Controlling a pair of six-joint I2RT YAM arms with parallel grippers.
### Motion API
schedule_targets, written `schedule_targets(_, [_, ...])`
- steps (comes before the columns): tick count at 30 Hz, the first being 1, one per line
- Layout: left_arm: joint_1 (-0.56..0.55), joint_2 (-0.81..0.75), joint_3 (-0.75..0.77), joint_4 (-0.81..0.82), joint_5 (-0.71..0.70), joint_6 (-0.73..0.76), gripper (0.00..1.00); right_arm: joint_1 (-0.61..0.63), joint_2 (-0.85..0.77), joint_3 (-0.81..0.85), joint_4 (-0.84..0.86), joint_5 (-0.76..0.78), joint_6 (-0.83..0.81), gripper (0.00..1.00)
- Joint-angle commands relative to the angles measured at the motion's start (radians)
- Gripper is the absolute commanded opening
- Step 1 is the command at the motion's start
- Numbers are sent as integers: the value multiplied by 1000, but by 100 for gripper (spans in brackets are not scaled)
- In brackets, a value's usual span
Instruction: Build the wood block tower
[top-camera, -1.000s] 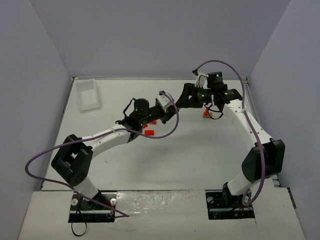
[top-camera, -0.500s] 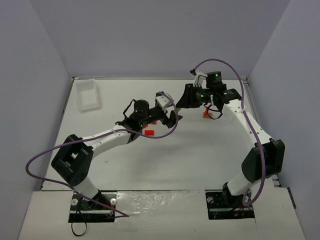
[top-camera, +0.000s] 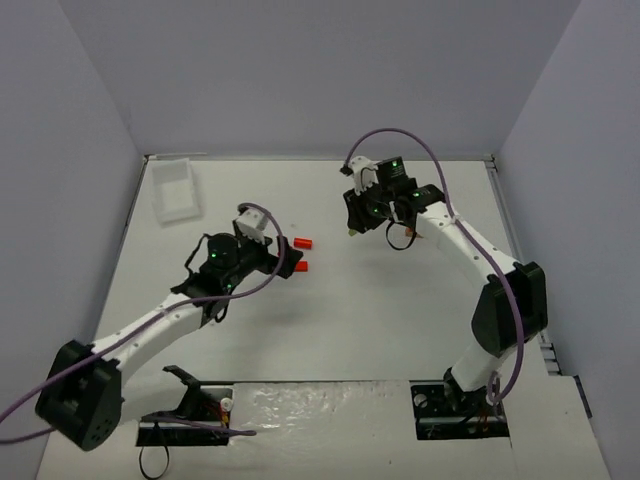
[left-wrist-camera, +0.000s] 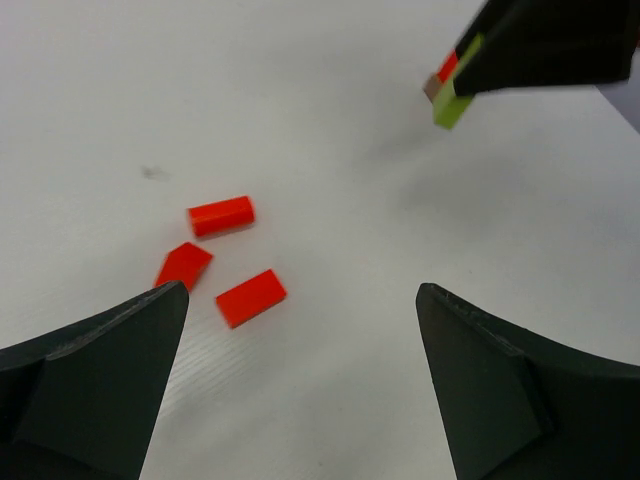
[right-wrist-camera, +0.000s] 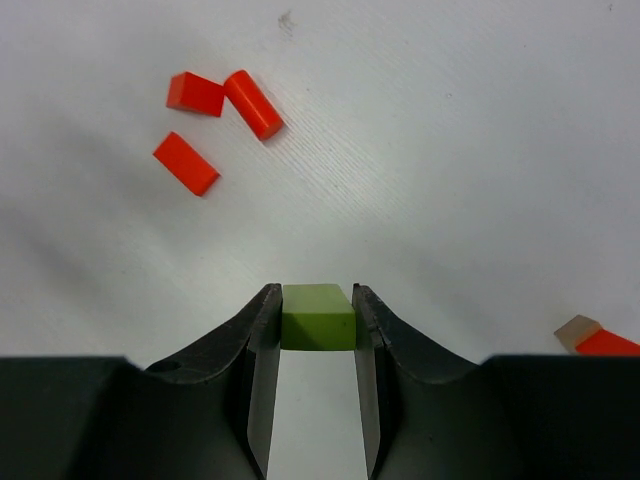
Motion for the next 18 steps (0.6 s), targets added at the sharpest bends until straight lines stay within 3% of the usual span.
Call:
schedule_targets(1, [140, -218, 31, -289, -117, -66, 97, 41, 79, -10, 114, 154, -170, 0])
schedule_targets(3, [191, -281, 47, -468, -156, -47, 97, 52, 100, -40, 206, 176, -177, 0])
schedule_targets(9, [255, -286, 117, -725, -250, -11, 97, 98, 181, -98, 380, 232, -160, 0])
schedule_targets(18, [255, -280, 90, -679, -254, -6, 97, 103, 248, -187, 540, 188, -105, 0])
